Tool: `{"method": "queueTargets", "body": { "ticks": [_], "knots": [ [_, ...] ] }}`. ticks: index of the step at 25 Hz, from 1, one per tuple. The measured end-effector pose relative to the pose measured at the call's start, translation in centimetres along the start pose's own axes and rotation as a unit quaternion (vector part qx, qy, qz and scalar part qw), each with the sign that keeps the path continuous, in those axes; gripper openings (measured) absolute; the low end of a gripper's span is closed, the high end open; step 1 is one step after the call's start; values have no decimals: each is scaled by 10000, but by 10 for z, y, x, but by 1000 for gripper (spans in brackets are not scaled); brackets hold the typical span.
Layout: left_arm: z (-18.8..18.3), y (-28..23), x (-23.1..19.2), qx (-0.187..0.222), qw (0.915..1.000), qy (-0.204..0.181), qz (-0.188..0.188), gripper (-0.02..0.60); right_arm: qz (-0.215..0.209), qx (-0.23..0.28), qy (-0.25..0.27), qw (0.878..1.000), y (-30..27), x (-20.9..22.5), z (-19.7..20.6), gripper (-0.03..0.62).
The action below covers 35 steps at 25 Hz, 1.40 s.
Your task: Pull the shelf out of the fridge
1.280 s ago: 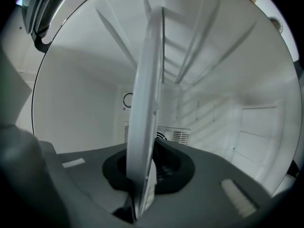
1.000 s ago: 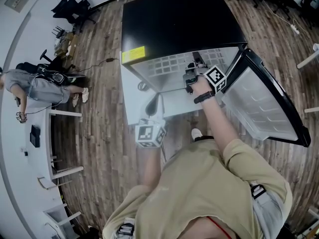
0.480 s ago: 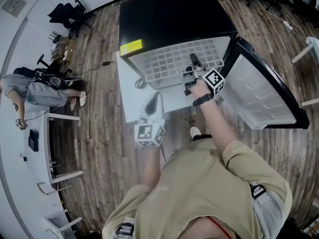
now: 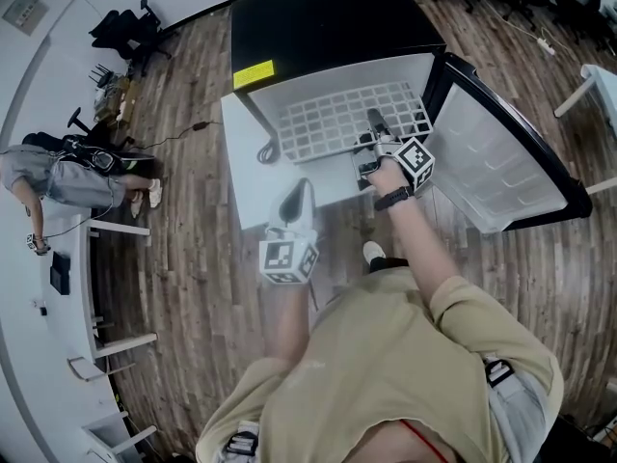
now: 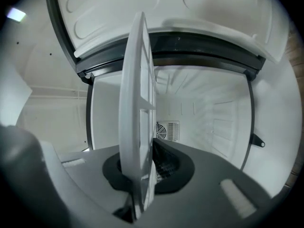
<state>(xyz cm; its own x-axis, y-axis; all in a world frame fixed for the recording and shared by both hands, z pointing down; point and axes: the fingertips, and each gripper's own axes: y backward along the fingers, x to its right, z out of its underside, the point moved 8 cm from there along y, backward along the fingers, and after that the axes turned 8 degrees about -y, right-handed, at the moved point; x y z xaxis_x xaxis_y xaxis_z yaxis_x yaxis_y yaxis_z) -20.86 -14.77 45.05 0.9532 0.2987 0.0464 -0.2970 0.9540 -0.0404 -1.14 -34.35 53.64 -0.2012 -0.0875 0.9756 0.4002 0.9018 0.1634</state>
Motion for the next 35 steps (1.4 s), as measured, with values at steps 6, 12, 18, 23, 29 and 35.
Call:
{"method": "queueTargets", "body": {
  "ticks": [6,12,18,23,29,35],
  "knots": [
    [-2,16,6,66,9999,2,91,2,-72,-30,1,10000,38,-2,6,22],
    [-2,27,13,154,9996,-1,228,2,-51,-407,1179,9922,93,-10,18,23],
    [-3,34,14,204,9994,-109,260,2,-236,-766,3546,9316,130,-55,35,23],
    [-1,39,11,230,9994,-200,153,2,-243,-658,5537,8297,158,-96,37,23],
    [-2,44,13,303,9990,-325,32,2,-102,-581,7167,6949,180,-129,35,22],
    [-5,40,20,395,9983,-434,47,2,38,-511,7688,6375,187,-135,37,21]
  ]
}}
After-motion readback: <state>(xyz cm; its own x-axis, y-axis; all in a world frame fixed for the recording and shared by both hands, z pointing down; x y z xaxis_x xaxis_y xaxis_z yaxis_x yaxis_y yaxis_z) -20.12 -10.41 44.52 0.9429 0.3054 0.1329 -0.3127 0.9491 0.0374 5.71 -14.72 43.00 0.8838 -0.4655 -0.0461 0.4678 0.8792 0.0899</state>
